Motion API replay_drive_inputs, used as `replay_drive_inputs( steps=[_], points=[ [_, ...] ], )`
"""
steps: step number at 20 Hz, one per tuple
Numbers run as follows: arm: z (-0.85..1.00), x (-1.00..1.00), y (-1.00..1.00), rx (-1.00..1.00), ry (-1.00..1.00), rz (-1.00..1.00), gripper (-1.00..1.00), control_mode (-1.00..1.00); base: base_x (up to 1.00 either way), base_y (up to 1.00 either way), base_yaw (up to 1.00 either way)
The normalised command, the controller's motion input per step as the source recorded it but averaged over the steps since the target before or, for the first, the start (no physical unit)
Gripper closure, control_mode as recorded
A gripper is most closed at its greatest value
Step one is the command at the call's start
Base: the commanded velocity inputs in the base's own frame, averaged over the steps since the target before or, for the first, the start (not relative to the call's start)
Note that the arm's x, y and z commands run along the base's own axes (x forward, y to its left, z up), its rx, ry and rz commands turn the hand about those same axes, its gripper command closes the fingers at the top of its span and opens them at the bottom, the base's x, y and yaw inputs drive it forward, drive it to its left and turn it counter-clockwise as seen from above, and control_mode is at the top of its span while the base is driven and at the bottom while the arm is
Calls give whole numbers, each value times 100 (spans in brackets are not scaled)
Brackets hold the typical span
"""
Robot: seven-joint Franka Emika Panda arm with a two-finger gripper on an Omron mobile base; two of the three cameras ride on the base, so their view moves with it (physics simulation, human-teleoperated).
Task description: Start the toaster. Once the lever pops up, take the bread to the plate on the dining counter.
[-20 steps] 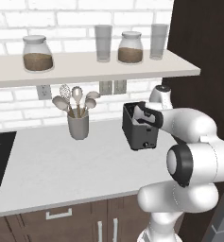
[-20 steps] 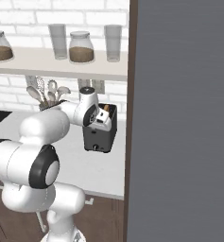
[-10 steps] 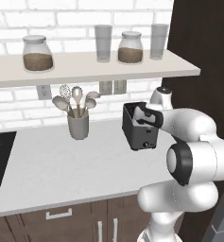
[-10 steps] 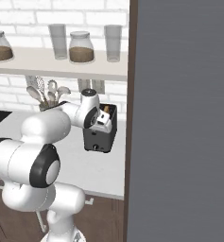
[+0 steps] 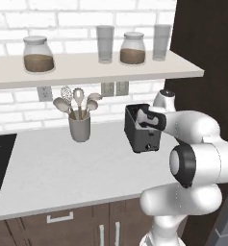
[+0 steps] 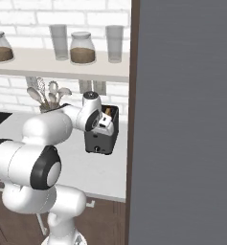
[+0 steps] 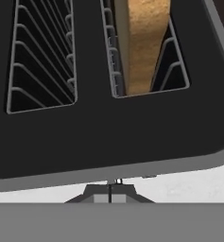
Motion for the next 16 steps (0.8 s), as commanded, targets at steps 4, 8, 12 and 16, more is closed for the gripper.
replay_drive_inputs(
  steps=[4,8,12,16],
  points=[
    [-77,0,0,0,0,0,100,-100,0,0,0],
    [-93,-1,0,0,0,0,100,-100,0,0,0],
    [-100,-19,0,0,0,0,100,-100,0,0,0],
    [-99,-27,0,0,-4,-1,100,-100,0,0,0]
  ],
)
